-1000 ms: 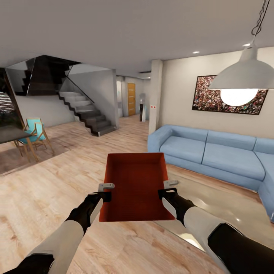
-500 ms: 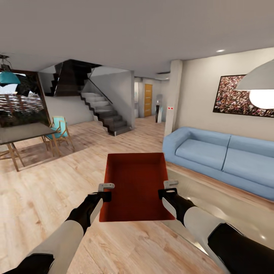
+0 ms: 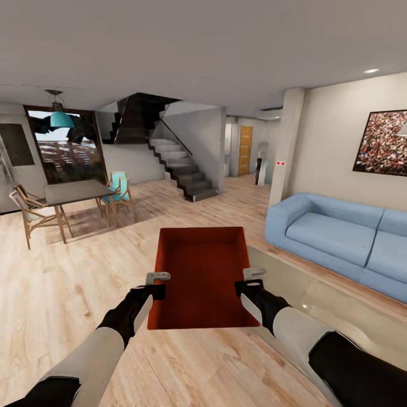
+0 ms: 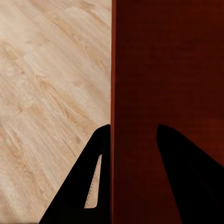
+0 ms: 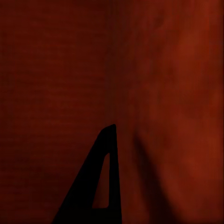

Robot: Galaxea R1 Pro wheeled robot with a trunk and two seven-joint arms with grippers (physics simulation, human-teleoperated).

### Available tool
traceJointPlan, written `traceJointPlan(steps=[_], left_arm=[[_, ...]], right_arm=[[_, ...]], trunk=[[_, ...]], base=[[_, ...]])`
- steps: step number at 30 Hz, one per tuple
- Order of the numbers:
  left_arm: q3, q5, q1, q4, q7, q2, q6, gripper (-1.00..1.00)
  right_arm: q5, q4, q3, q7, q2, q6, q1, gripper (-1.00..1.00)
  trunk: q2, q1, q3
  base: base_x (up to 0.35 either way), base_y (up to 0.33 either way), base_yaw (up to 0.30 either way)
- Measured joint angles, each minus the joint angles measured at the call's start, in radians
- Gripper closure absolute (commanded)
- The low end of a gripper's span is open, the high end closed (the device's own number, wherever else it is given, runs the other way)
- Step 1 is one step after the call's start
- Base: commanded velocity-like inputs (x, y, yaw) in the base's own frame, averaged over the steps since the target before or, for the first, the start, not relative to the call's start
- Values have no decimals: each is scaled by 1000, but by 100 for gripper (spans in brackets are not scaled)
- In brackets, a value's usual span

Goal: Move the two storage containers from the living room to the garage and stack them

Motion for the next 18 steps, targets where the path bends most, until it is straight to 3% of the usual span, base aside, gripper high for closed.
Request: traceJointPlan(steps=[18], left_arm=[[0, 0, 0, 0, 0, 0, 0, 100]], right_arm=[[0, 0, 0, 0, 0, -1, 0, 100]], trunk=[[0, 0, 9]], base=[[0, 0, 295]])
